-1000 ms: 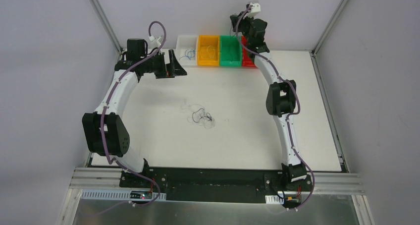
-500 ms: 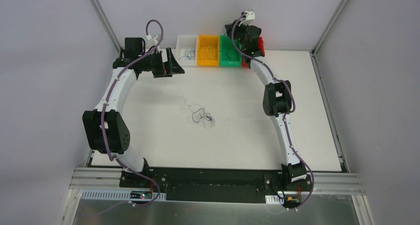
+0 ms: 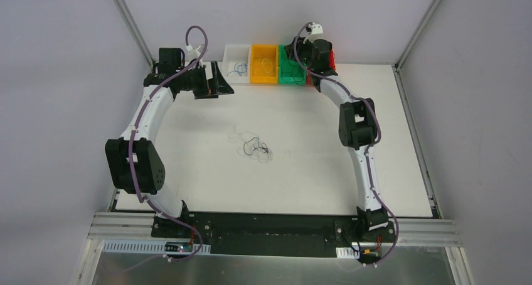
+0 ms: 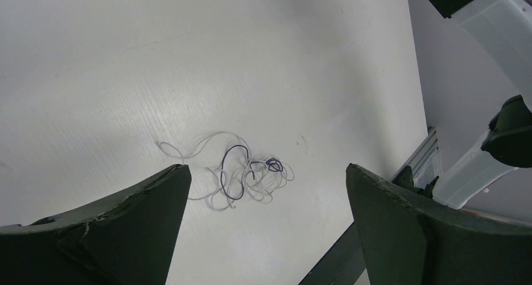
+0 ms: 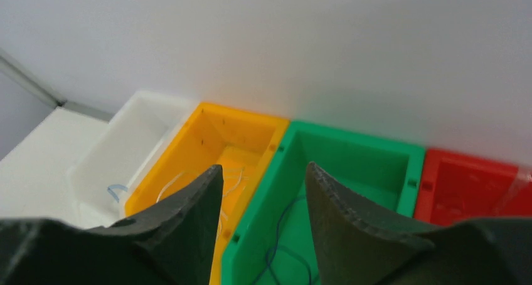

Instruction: Untangle the cables

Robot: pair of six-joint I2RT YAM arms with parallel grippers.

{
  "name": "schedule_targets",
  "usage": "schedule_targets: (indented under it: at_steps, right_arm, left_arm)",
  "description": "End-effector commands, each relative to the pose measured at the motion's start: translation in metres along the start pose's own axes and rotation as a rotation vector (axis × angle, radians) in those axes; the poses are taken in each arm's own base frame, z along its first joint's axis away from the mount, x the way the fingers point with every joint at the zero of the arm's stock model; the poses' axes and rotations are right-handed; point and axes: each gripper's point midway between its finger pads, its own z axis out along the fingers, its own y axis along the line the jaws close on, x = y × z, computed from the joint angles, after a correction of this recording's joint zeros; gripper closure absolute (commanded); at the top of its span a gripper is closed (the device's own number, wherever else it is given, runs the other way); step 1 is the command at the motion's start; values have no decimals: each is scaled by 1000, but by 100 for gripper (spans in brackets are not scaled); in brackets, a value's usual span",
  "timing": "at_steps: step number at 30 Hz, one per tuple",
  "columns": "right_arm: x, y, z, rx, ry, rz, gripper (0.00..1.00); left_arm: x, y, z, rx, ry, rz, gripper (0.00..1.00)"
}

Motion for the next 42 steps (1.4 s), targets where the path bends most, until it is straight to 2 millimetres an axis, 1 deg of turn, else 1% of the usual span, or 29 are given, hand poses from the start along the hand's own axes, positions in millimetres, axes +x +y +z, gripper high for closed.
schedule_targets:
  at_steps: [1,2,3,6,7,9,11,14,15,16,20,21,22,25,27,28,29,30,32,33,36,37,38,40,41,42]
  right_arm:
    - [-107,27,-47,-73,-72,-17,44]
    - [-108,29,-60,-99,-36,-22,42]
    - [-104,33,-73,-136,14,-34,40]
    - [-93,37,-107,-178,179,-86,39]
    - [-87,37,-117,-192,239,-105,39]
    - [-67,33,-137,-219,380,-158,39]
    - [-47,26,-151,-230,502,-220,39]
    - [-24,11,-162,-226,636,-300,41]
    - [-16,5,-164,-213,671,-310,43]
    - [-12,-1,-164,-193,686,-300,46]
    - [-10,-10,-159,-121,675,-194,51]
    - [-4,-12,-158,-97,675,-162,52]
    - [-2,-14,-156,-68,661,-128,53]
    - [1,-17,-155,-16,656,-3,52]
    - [0,-19,-160,7,657,102,52]
    - [-1,-20,-164,12,658,145,52]
    - [-3,-24,-170,27,660,177,52]
    - [-3,-27,-176,39,664,199,52]
    - [-2,-34,-194,61,678,239,52]
    - [-7,-37,-204,73,673,254,52]
    - [-8,-53,-236,120,683,322,52]
    - [-9,-53,-245,127,685,339,51]
    - [-9,-65,-259,155,682,366,51]
    - [-9,-75,-276,182,675,389,51]
    - [-9,-78,-283,194,672,395,51]
    - [-7,-81,-289,205,674,405,51]
  left_arm:
    - [-5,-6,-11,-8,-33,59,1]
    - [-3,-6,-12,-11,-32,61,1]
    - [-1,-6,-13,-14,-33,65,1]
    - [5,-6,-16,-16,-28,67,1]
    - [6,-6,-16,-14,-27,67,1]
    - [8,-6,-16,-10,-22,65,1]
    - [8,-6,-15,-9,-21,61,1]
    - [7,-7,-14,-3,-19,52,1]
    - [6,-6,-13,-2,-19,45,1]
    - [6,-7,-13,2,-17,39,1]
    - [5,-7,-12,3,-15,26,1]
    - [5,-7,-10,4,-13,29,1]
    - [5,-7,-7,5,-8,41,1]
    - [-8,-7,7,-19,-10,163,1]
    - [-19,-9,26,-52,-5,297,1]
    - [-27,-8,39,-77,-3,373,1]
    - [-33,-11,54,-80,3,442,1]
    - [-36,-9,77,-79,25,492,1]
    - [-47,-17,115,-67,33,612,1]
    - [-62,-25,134,-61,10,682,1]
    - [-80,-31,196,-71,-28,859,2]
    - [-84,-30,216,-83,-45,913,2]
    - [-87,-30,236,-91,-64,965,2]
    - [-92,-27,269,-115,-117,1064,3]
    - [-90,-28,286,-119,-141,1101,4]
    - [-90,-28,297,-120,-172,1127,5]
